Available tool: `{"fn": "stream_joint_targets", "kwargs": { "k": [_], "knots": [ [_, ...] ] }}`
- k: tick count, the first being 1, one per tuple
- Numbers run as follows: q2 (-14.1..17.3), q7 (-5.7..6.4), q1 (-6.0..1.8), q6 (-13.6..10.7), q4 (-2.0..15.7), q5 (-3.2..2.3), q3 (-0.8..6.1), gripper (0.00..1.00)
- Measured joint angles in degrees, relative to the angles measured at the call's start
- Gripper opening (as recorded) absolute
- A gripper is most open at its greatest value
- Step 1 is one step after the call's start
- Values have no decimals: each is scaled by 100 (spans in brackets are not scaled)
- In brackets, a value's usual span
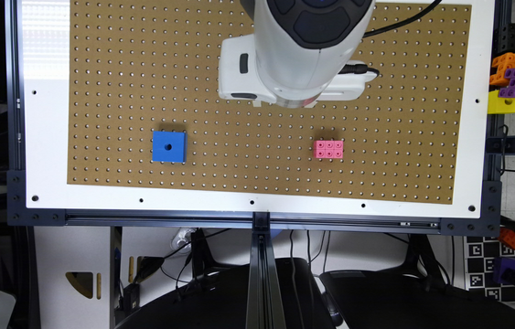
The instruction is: Pick up pink block.
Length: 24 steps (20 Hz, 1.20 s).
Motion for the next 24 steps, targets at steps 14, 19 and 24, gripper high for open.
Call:
{"fn": "stream_joint_targets", "kwargs": {
  "k": [14,19,24],
  "knots": [
    [1045,567,257,-25,1327,3,389,100],
    [1592,608,309,-243,2061,3,423,100],
    [1608,621,319,-296,2110,3,447,100]
  ]
}}
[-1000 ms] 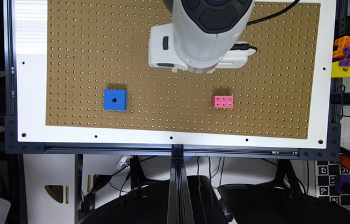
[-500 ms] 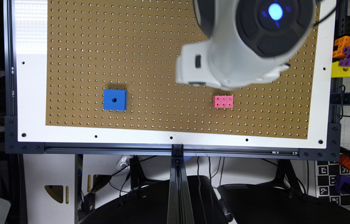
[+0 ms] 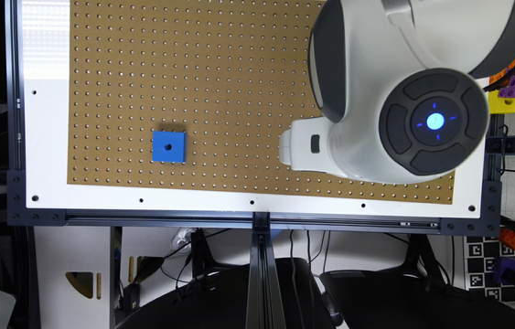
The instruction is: Pick up pink block.
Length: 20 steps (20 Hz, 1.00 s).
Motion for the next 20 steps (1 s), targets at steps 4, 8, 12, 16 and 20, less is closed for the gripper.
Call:
{"fn": "stream_joint_targets", "kwargs": {
  "k": [4,8,12,16,20],
  "knots": [
    [0,15,23,0,0,0,2,100],
    [0,55,53,-31,-1,0,8,100],
    [-3,121,106,-117,-3,0,18,100],
    [-12,135,117,-199,-10,0,19,100],
    [102,136,116,-32,-193,0,18,100]
  ]
}}
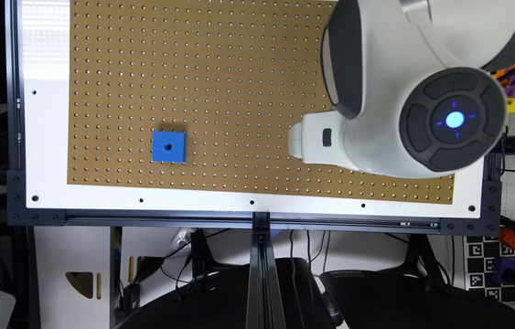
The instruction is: Pick up pink block.
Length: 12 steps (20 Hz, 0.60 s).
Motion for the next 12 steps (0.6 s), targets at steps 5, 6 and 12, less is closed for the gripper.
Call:
{"fn": "stream_joint_targets", "kwargs": {
  "k": [5,6,12],
  "knots": [
    [249,0,-1,238,-57,0,0,100],
    [358,0,0,359,-78,-3,0,100],
    [726,0,-2,805,-43,-12,-1,100]
  ]
}}
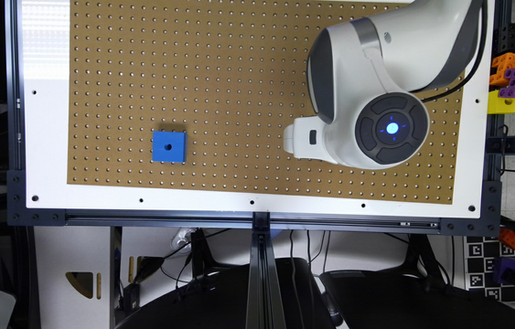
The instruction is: Pick up pink block.
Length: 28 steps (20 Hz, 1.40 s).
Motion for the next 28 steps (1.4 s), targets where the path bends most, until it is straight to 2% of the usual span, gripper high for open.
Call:
{"fn": "stream_joint_targets", "kwargs": {
  "k": [8,14,21,25,28],
  "knots": [
    [12,0,1,2,81,0,0,100],
    [342,0,4,344,90,0,0,100],
    [365,53,88,350,183,0,4,100],
    [373,58,93,350,197,0,3,100],
    [495,58,92,414,204,0,3,100]
  ]
}}
